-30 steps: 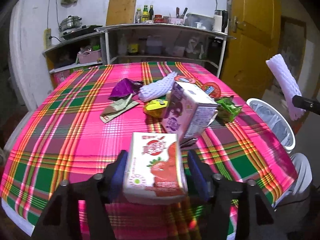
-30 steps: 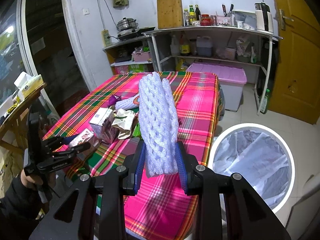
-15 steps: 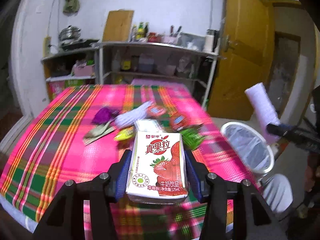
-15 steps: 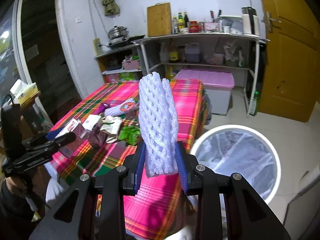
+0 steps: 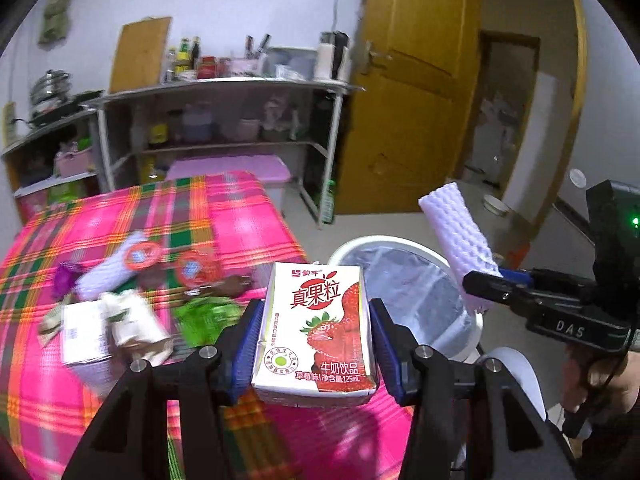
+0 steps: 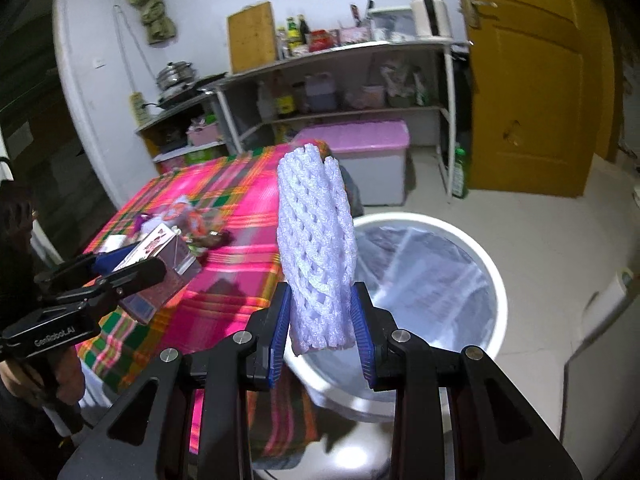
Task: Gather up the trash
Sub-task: 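Carry the foam net and strawberry carton with both tools over the white bin, then open both tools to drop the foam net and carton into the bin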
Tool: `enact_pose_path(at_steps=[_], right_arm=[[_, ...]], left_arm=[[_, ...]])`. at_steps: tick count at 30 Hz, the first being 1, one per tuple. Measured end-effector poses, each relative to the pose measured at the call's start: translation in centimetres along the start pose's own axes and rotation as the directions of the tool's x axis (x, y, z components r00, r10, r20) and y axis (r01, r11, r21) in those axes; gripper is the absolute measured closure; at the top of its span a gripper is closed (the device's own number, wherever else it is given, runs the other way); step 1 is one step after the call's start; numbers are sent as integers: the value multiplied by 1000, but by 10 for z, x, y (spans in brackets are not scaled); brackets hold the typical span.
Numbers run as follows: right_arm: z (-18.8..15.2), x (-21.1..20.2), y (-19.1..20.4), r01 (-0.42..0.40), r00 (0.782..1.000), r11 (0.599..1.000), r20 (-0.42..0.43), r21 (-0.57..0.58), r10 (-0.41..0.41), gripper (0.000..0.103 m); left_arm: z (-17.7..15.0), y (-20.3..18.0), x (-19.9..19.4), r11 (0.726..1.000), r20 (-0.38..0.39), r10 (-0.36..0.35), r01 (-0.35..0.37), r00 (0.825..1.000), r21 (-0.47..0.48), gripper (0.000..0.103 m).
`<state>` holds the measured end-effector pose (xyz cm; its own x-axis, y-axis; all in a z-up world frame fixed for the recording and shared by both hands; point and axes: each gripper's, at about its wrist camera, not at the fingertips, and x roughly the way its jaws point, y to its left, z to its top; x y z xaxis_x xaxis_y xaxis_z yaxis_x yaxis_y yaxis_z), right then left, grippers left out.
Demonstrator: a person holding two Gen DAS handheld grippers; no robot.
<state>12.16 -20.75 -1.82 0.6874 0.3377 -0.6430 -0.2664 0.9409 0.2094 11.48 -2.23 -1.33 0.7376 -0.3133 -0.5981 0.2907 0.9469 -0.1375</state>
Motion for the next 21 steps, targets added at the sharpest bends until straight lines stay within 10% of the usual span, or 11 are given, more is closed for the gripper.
enact_pose_path(at_steps=[21], right_arm=[[-20, 57, -73, 85, 984, 990, -165, 112, -66, 71]], left_arm=[[15, -62, 132, 988, -228, -106, 129, 968, 89, 50]])
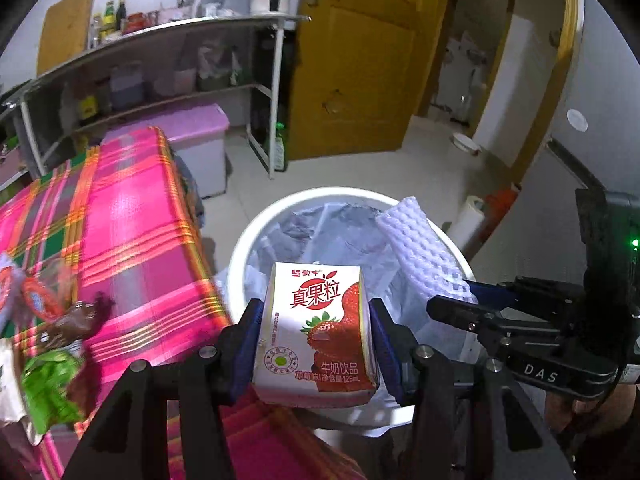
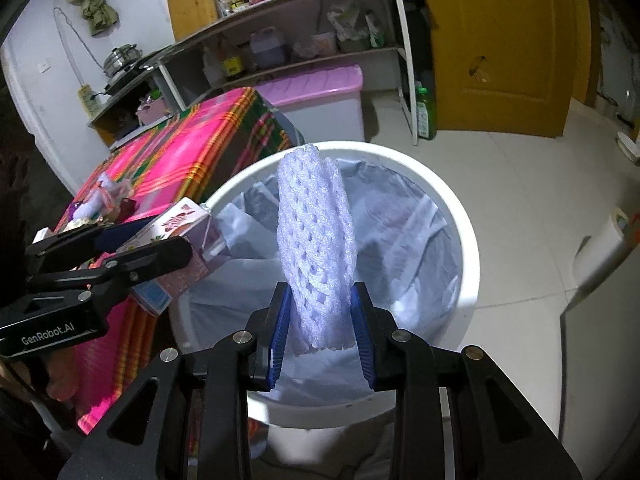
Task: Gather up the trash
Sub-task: 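Open both tools to drop the foam net and carton into the bin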
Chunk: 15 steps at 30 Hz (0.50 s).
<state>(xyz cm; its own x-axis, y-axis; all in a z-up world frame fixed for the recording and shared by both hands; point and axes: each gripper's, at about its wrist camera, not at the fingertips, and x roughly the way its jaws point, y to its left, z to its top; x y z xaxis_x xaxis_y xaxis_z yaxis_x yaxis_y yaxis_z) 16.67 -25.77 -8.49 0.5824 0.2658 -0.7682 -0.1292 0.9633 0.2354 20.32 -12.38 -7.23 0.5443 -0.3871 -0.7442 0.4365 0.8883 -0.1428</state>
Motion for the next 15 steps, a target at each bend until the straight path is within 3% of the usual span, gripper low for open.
enact_pose_path(at_steps=[2, 7, 15], right_arm=[[2, 4, -2, 6, 1000, 1000, -8, 4, -6, 71], [2, 7, -7, 16, 1000, 1000, -14, 11, -16, 59], [3, -4, -3, 28, 1000, 1000, 14, -2, -28, 58]], left_arm=[[1, -3, 7, 1000, -19, -9, 10, 1000, 5, 50], [1, -4, 19, 1000, -52, -26, 26, 998, 2, 50], [1, 1, 9, 999, -20, -27, 26, 999, -17, 50]])
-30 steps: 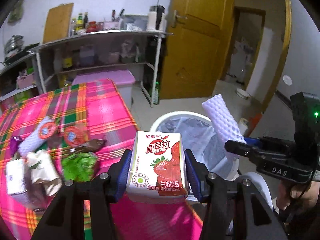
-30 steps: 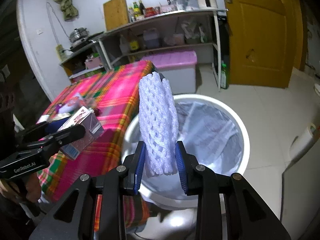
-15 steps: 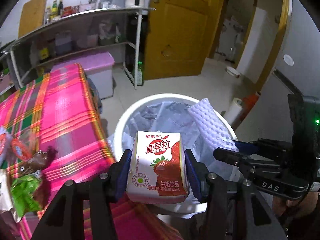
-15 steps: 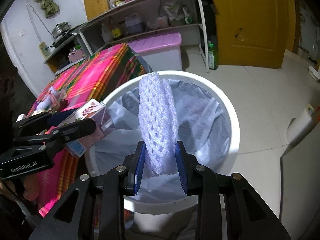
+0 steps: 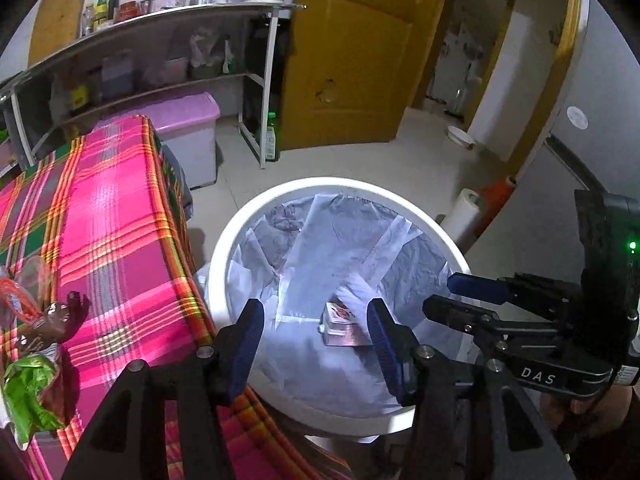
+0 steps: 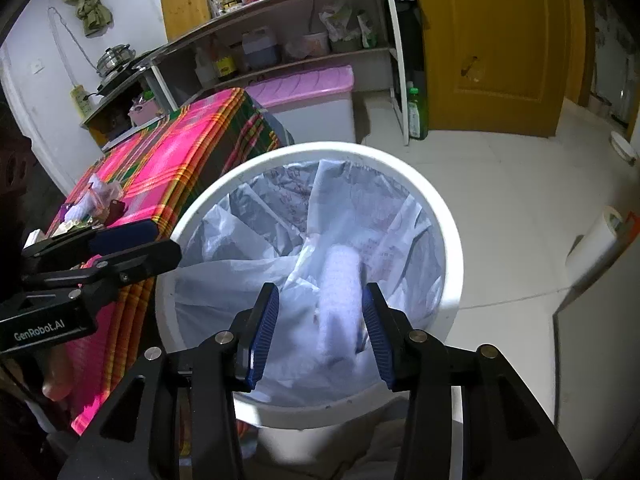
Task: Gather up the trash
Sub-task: 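Open both tools to drop the foam net and carton into the bin, then grasp the purple-white drink carton with the left tool while the right tool grasps the green snack bag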
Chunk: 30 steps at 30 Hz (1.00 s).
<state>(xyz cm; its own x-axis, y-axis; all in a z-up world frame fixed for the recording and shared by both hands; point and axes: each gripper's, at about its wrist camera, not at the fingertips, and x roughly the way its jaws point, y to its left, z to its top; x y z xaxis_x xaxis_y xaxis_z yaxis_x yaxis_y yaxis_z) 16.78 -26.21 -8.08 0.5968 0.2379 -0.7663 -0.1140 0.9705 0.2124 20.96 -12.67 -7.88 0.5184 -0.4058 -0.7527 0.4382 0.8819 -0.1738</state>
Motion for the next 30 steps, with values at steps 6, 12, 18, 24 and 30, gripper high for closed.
enact_pose_path(at_steps=[6, 12, 18, 24, 30], right_arm=[[3, -18, 14, 5, 999, 999, 42, -38, -3, 58], [4, -39, 37, -3, 997, 996, 82, -91, 10, 58], [4, -57, 64, -16, 992, 988, 121, -154, 35, 58], [0, -69, 93, -46, 987, 975, 143, -219, 79, 58], [-4, -69, 114, -98, 981, 962, 136, -255, 136, 58]], left_arm=[[-6, 3, -23, 999, 48, 16, -14, 999, -33, 50], [-17, 8, -55, 997, 110, 43, -36, 993, -64, 50], [-30, 15, -88, 993, 165, 82, -66, 983, -100, 50], [-46, 25, -119, 987, 214, 120, -93, 969, -130, 50], [-65, 36, -143, 976, 241, 174, -134, 955, -172, 50]])
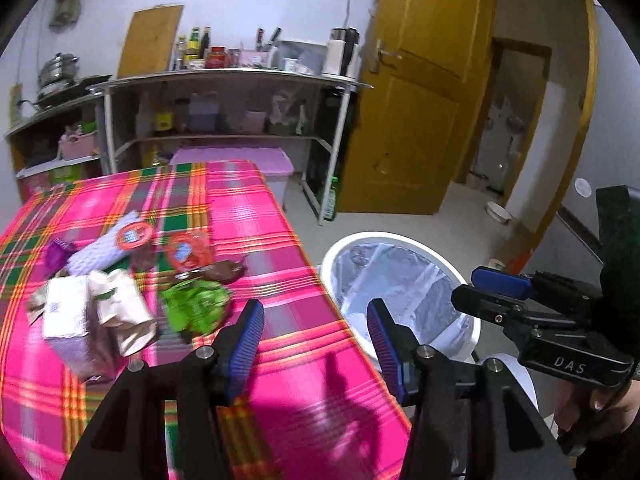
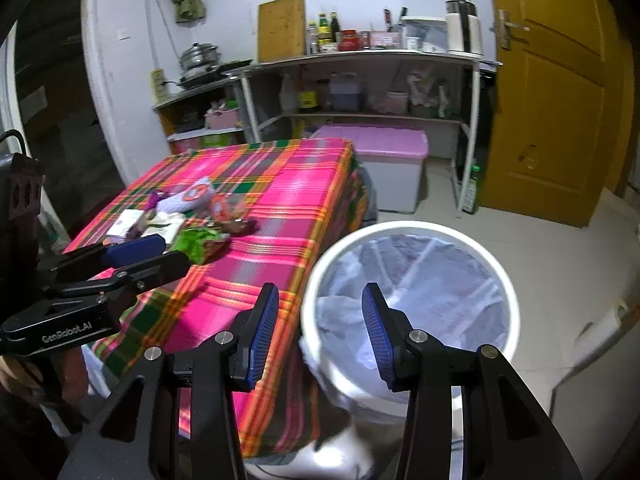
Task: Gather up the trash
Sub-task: 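Grasp the purple-white drink carton with the left tool while the right tool grasps the green snack bag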
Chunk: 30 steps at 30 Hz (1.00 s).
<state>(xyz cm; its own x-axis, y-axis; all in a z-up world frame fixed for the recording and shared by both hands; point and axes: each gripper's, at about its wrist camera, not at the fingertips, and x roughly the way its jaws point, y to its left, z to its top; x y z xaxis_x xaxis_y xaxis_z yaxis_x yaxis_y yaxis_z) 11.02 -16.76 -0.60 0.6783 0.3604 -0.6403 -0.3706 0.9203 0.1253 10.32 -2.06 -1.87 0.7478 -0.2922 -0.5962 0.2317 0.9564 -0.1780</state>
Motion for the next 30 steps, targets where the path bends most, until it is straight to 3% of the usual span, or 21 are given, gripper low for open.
enact_pose_path(at_steps=[11, 13, 15, 22, 30], right_arm=[[-1, 20, 34, -100, 994, 994, -37, -46, 98, 58], [0, 22, 38, -111, 993, 992, -37, -54, 109, 52], [1, 25, 41, -123, 992, 991, -37, -61, 121, 48], [5, 39, 48, -139, 989, 988, -55, -65, 136, 47], [9, 54, 53, -152, 986, 986, -74, -69, 147, 47]], left_arm=[[-22, 44, -28, 988, 29, 119, -116, 992, -100, 50], [-23, 54, -33, 982, 33, 147, -142, 989, -124, 50], [-24, 66, -37, 974, 41, 179, -172, 983, -149, 50], [-23, 106, -40, 931, 26, 311, -299, 950, -207, 48], [-19, 127, -22, 916, -7, 345, -338, 939, -217, 43]])
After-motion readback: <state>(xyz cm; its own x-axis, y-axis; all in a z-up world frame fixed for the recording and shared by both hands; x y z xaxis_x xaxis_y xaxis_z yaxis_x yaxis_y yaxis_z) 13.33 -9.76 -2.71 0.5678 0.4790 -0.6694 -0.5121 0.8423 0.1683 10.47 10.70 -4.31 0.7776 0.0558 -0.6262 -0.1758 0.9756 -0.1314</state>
